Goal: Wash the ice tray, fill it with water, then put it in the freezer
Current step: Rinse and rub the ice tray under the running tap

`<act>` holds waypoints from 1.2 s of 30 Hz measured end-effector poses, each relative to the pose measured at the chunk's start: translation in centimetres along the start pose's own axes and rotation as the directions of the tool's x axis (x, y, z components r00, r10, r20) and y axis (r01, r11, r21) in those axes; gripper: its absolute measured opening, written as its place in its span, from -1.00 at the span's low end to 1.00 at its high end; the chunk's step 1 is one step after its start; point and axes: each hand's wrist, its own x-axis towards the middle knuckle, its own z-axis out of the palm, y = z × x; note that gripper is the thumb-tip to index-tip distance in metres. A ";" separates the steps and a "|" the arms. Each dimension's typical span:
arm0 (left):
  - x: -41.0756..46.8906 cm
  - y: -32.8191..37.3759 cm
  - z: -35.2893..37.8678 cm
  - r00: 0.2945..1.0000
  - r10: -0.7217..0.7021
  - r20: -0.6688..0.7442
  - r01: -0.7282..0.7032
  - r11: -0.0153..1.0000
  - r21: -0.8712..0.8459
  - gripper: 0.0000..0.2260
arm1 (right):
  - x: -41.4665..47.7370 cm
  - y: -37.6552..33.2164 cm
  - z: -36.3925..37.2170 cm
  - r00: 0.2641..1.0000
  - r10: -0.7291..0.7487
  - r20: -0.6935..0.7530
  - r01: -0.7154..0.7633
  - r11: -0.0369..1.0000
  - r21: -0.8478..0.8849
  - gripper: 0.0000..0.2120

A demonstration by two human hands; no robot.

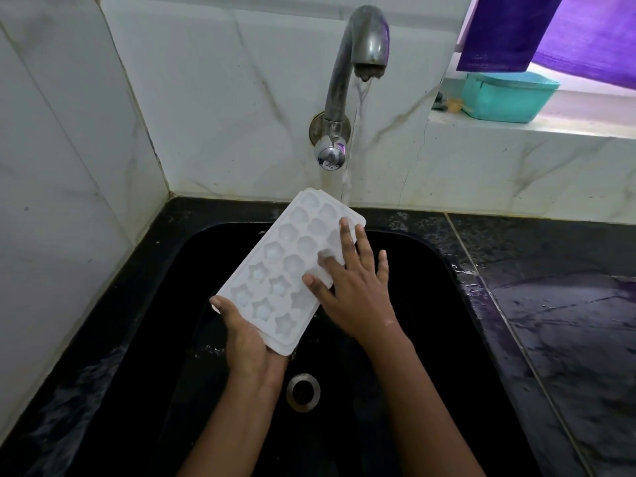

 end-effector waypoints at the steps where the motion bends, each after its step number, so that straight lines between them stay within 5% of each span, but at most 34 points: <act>1: 0.2 0.1 -0.2 1.000 0.009 0.012 -0.009 1.000 -0.015 -0.34 | 0.1 0.3 -0.2 1.000 0.008 0.019 -0.008 1.000 0.030 -0.57; 6: 0.0 -0.8 -0.4 0.997 0.005 0.083 0.001 0.997 -0.078 -0.40 | 0.0 0.6 -0.6 0.995 0.072 -0.063 -0.071 0.997 0.022 -0.60; 11: 0.5 -0.5 -1.0 0.995 0.006 0.095 0.009 0.989 -0.150 -0.42 | 0.1 1.2 -0.8 0.999 0.032 0.041 -0.035 0.997 0.073 -0.61; 32: 0.5 -1.3 -1.0 0.994 -0.015 0.105 0.024 0.996 -0.081 -0.41 | 0.0 1.1 -0.6 0.994 0.106 -0.037 -0.105 0.994 0.016 -0.61; 36: 1.0 -0.7 -1.3 0.995 -0.003 0.105 0.013 0.995 -0.096 -0.41 | 0.1 0.8 -0.2 1.000 0.006 0.014 -0.006 0.999 0.034 -0.60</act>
